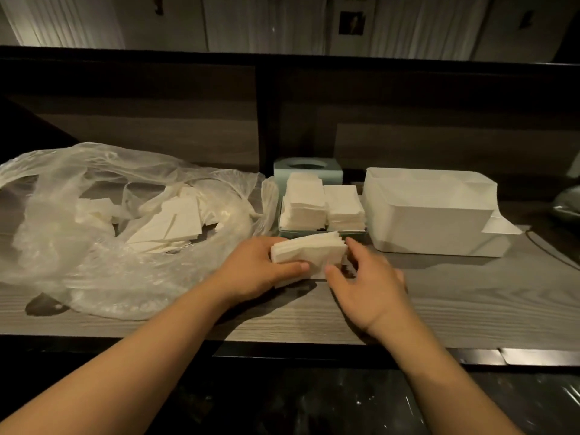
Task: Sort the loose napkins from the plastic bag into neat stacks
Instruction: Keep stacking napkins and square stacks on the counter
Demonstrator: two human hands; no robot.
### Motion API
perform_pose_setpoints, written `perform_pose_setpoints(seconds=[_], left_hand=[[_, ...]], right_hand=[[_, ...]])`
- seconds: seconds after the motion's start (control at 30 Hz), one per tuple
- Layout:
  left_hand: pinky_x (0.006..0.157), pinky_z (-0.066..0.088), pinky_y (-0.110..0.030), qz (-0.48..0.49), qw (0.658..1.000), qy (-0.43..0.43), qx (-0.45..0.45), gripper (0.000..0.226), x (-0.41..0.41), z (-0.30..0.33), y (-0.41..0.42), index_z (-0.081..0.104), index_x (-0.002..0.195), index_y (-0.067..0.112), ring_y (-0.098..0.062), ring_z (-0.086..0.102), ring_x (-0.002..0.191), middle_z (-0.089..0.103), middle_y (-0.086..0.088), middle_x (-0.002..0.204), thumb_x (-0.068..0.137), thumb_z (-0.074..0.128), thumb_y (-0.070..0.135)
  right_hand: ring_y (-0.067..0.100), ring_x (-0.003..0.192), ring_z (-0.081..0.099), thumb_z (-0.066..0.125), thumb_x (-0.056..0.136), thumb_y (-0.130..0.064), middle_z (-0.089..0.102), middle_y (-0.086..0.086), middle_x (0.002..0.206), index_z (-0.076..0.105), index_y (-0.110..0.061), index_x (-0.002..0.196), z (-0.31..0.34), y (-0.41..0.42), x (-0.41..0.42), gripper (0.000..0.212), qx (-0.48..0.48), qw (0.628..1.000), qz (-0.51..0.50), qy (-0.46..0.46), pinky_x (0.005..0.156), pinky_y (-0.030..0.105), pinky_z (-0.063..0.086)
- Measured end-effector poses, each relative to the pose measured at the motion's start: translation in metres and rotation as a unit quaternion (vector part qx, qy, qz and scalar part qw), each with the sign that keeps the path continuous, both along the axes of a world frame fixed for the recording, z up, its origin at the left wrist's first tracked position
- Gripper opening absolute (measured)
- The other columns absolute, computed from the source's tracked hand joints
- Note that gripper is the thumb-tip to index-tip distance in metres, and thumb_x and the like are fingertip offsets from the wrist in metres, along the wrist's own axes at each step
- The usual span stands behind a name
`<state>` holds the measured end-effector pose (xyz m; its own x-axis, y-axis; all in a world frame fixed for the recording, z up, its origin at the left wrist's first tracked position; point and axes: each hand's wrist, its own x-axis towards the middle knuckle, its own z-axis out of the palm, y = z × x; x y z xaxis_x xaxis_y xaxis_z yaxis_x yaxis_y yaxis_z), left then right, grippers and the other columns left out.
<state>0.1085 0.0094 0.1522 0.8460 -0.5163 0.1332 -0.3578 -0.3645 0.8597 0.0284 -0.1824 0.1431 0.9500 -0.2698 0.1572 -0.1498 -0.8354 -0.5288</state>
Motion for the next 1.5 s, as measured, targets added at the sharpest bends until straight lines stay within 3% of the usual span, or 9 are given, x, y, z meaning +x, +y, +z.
perform_pose_setpoints(seconds=[0.13,0.37,0.5,0.6,0.73,0.87,0.97,1.27,1.5], left_hand=[[0.092,0.058,-0.032,-0.012,1.0,-0.005,-0.012,0.033,-0.003,0.0,-0.002,0.072,0.108,0.036,-0.004,0.072,0.096,0.078,0.013,0.102,0.079,0.089,0.033],[0.084,0.059,-0.032,-0.005,0.999,-0.035,-0.001,0.028,-0.002,-0.003,-0.003,0.072,0.103,0.039,-0.006,0.072,0.089,0.078,0.012,0.097,0.08,0.088,0.035],[0.082,0.055,-0.023,-0.011,0.999,-0.041,-0.014,0.021,0.0,-0.004,-0.003,0.072,0.104,0.037,-0.003,0.071,0.091,0.077,0.016,0.099,0.086,0.083,0.03],[0.082,0.055,-0.02,-0.043,0.998,-0.029,-0.021,0.023,-0.002,-0.002,-0.001,0.073,0.103,0.038,-0.004,0.071,0.093,0.075,0.018,0.101,0.086,0.082,0.027],[0.088,0.055,-0.021,-0.068,0.997,-0.024,-0.009,0.04,-0.001,-0.002,0.002,0.074,0.114,0.037,-0.003,0.07,0.101,0.073,0.022,0.11,0.078,0.088,0.029],[0.088,0.057,-0.026,-0.074,0.997,-0.021,-0.009,0.038,-0.002,0.001,0.001,0.074,0.113,0.038,-0.006,0.07,0.099,0.074,0.018,0.109,0.077,0.084,0.038],[0.089,0.058,-0.032,-0.075,0.997,-0.01,-0.025,0.038,-0.003,0.0,0.001,0.074,0.114,0.033,-0.011,0.071,0.098,0.076,0.01,0.107,0.078,0.08,0.042],[0.086,0.055,-0.033,-0.06,0.998,0.002,-0.019,0.027,-0.004,-0.001,0.002,0.078,0.107,0.038,-0.011,0.07,0.097,0.074,0.012,0.103,0.082,0.081,0.048],[0.084,0.056,-0.042,-0.04,0.993,0.069,-0.083,0.024,-0.007,0.01,-0.005,0.079,0.105,0.021,-0.026,0.072,0.093,0.077,-0.009,0.1,0.085,0.078,0.035]], right_hand=[[0.015,0.151,0.024,0.033,0.099,-0.063,0.034,-0.005,0.163,0.017,-0.023,0.162,0.0,0.003,-0.006,0.076,-0.055,0.997,0.001,0.046,0.122,0.048,0.017],[0.011,0.156,0.01,0.022,0.105,-0.052,0.016,-0.006,0.17,0.011,-0.024,0.163,-0.003,0.004,0.0,0.065,-0.059,0.995,0.045,0.06,0.124,0.055,0.003],[0.013,0.154,0.018,0.024,0.104,-0.054,0.026,-0.005,0.166,0.008,-0.025,0.163,-0.004,0.001,0.001,0.068,-0.04,0.997,0.051,0.051,0.125,0.054,0.005],[0.016,0.147,0.033,0.044,0.097,-0.061,0.049,-0.006,0.15,0.005,-0.031,0.163,-0.001,-0.001,-0.001,0.082,0.036,0.997,0.061,0.014,0.125,0.05,0.013],[0.016,0.135,0.046,0.067,0.064,-0.068,0.055,-0.017,0.138,0.032,-0.053,0.148,-0.009,-0.008,0.0,0.092,0.184,0.98,0.066,-0.044,0.114,0.047,0.041],[0.002,0.095,0.065,0.079,0.077,-0.037,0.07,-0.014,0.102,0.064,-0.038,0.108,-0.011,-0.009,0.0,0.034,0.234,0.966,0.075,-0.08,0.092,0.037,0.057],[0.001,0.087,0.066,0.078,0.086,-0.021,0.071,-0.011,0.092,0.066,-0.032,0.101,-0.008,-0.008,-0.002,0.022,0.245,0.962,0.081,-0.093,0.085,0.034,0.059],[0.002,0.093,0.068,0.079,0.085,-0.023,0.073,-0.012,0.098,0.069,-0.031,0.111,-0.008,-0.008,-0.001,0.029,0.221,0.969,0.084,-0.072,0.088,0.032,0.057],[0.018,0.091,0.075,0.082,0.082,-0.016,0.078,-0.002,0.093,0.074,-0.021,0.102,0.014,-0.005,-0.006,0.023,0.457,0.88,0.051,-0.116,0.081,0.036,0.062]])
